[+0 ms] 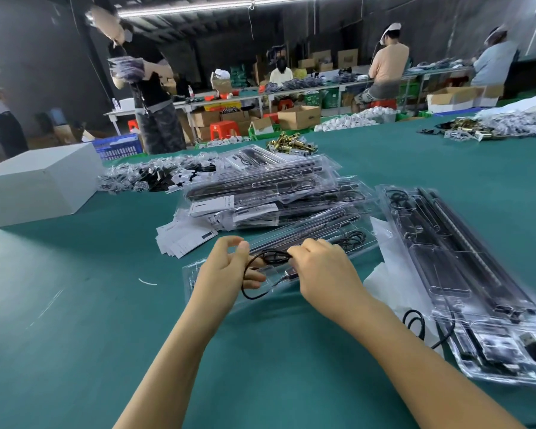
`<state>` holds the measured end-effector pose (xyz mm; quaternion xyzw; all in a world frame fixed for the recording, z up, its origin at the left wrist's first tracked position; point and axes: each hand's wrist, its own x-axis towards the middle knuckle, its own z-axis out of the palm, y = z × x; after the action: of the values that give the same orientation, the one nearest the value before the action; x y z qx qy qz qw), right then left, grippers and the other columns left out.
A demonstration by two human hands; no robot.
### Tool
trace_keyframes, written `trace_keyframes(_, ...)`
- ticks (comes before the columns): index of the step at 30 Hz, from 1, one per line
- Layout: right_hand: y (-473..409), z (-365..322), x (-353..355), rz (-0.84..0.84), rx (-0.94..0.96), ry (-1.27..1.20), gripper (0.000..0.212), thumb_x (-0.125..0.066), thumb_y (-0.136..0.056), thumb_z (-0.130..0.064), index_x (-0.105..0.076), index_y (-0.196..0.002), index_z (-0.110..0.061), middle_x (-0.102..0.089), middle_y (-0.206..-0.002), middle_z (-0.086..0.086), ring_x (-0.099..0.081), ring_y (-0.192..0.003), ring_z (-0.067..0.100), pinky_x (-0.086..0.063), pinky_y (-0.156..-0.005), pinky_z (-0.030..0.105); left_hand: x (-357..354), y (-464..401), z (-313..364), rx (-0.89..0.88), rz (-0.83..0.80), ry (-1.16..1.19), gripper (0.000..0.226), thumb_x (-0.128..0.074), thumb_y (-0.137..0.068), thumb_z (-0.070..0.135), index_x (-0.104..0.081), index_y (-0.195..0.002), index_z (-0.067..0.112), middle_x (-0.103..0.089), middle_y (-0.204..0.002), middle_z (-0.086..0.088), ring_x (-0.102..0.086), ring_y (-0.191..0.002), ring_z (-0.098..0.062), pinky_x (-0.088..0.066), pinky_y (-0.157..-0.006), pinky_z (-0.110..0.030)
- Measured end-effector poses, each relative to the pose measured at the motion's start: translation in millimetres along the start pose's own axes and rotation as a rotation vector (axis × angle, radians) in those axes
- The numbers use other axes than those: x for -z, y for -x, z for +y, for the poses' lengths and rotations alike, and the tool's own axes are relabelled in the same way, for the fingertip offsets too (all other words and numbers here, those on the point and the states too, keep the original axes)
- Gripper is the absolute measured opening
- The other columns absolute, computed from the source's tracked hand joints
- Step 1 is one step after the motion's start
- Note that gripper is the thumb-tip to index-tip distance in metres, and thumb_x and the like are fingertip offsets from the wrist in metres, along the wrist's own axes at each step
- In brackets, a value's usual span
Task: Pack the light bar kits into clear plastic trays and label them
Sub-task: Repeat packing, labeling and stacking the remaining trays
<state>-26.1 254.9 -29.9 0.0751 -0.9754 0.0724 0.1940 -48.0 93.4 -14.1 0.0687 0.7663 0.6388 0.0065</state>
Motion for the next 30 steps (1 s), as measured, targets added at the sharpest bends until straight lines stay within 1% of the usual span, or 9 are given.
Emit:
trace_keyframes(5, -2.3, 3.6, 4.0, -0.047, -0.205, -0.312, 0.024, -0.038, -0.101, -0.023, -0.056, -0.091, -0.011, -0.055, -0.086, 0.004, -0.052, -0.086, 0.027, -0.037, -0.069, 0.036, 10.9, 1.8, 0.7, -0.069, -0.116, -0.168, 0.024, -0.055, -0.096, 0.026, -0.075, -0.087, 0.016, -0.074, -0.084, -0.005, -0.067, -0.082, -0.017, -0.053, -0.083, -0.031)
trace_keyframes(7, -1.1, 0.0, 5.7, -0.065, -0.25, -0.445, 0.027, -0.04, -0.101, -0.02, -0.05, -0.077, -0.011, -0.058, -0.079, 0.005, -0.053, -0.079, 0.028, -0.034, -0.064, 0.036, 10.4, 4.3, 2.7, -0.105, -0.104, -0.149, 0.023, -0.059, -0.094, 0.03, -0.077, -0.085, 0.02, -0.074, -0.082, 0.0, -0.065, -0.081, -0.019, -0.049, -0.078, -0.024)
trace_keyframes(10, -0.8, -3.3, 6.9, -0.088, -0.307, -0.651, 0.028, -0.043, -0.099, -0.019, -0.061, -0.086, -0.002, -0.066, -0.082, 0.014, -0.057, -0.076, 0.03, -0.044, -0.069, 0.039, 8.9, 4.5, 5.2, -0.16, -0.055, -0.162, 0.014, -0.064, -0.091, 0.02, -0.074, -0.081, 0.02, -0.066, -0.074, -0.014, -0.052, -0.068, -0.016, -0.043, -0.067, -0.024)
trace_keyframes(12, 0.6, -7.7, 5.5, -0.11, -0.354, -0.806, 0.029, -0.044, -0.098, -0.018, -0.064, -0.09, 0.001, -0.066, -0.08, 0.018, -0.052, -0.068, 0.027, -0.045, -0.068, 0.038, 5.9, 4.6, 4.1, -0.181, -0.012, -0.209, 0.013, -0.063, -0.091, 0.017, -0.071, -0.082, 0.019, -0.065, -0.071, -0.01, -0.05, -0.063, -0.008, -0.042, -0.064, -0.021)
trace_keyframes(17, 1.8, -19.0, 0.8, -0.132, -0.45, -1.102, 0.027, -0.045, -0.1, -0.017, -0.068, -0.088, -0.008, -0.059, -0.069, -0.005, -0.051, -0.063, 0.006, -0.045, -0.067, 0.021, -3.1, 4.9, -2.7, -0.21, 0.109, -0.209, 0.012, -0.059, -0.093, 0.015, -0.066, -0.083, 0.017, -0.06, -0.064, 0.011, -0.049, -0.056, -0.001, -0.043, -0.062, -0.023)
trace_keyframes(21, 3.1, -26.6, -3.0, -0.12, -0.446, -1.147, 0.024, -0.046, -0.1, -0.018, -0.067, -0.09, -0.012, -0.061, -0.071, -0.006, -0.052, -0.067, 0.006, -0.043, -0.067, 0.02, -6.5, 5.2, -6.7, -0.187, 0.148, -0.094, 0.012, -0.06, -0.092, 0.009, -0.067, -0.084, 0.013, -0.065, -0.066, 0.005, -0.06, -0.06, -0.007, -0.055, -0.071, -0.031)
trace_keyframes(26, 5.2, -30.7, -5.9, -0.097, -0.451, -1.154, 0.026, -0.047, -0.1, -0.021, -0.066, -0.083, -0.021, -0.063, -0.074, -0.01, -0.051, -0.067, 0.002, -0.039, -0.062, 0.014, -9.2, 5.9, -9.7, -0.147, 0.162, 0.046, 0.011, -0.06, -0.092, 0.004, -0.068, -0.085, 0.007, -0.07, -0.069, -0.003, -0.067, -0.065, -0.013, -0.057, -0.064, -0.023)
trace_keyframes(28, 6.8, -35.8, -8.1, -0.098, -0.442, -1.203, 0.026, -0.047, -0.1, -0.02, -0.069, -0.087, -0.022, -0.069, -0.085, -0.008, -0.058, -0.083, 0.005, -0.043, -0.072, 0.013, -9.9, 6.0, -9.8, -0.121, 0.166, 0.111, 0.009, -0.06, -0.092, 0.003, -0.068, -0.088, 0.004, -0.07, -0.074, -0.009, -0.069, -0.067, -0.014, -0.055, -0.061, -0.02)
trace_keyframes(30, 7.3, -37.6, -12.7, -0.088, -0.445, -1.193, 0.026, -0.047, -0.1, -0.023, -0.072, -0.093, -0.024, -0.069, -0.096, -0.004, -0.055, -0.107, 0.016, -0.044, -0.093, 0.028, -9.9, 6.4, -9.7, -0.116, 0.165, 0.143, 0.009, -0.061, -0.091, 0.003, -0.069, -0.088, 0.003, -0.07, -0.076, -0.011, -0.07, -0.069, -0.016, -0.056, -0.062, -0.021)
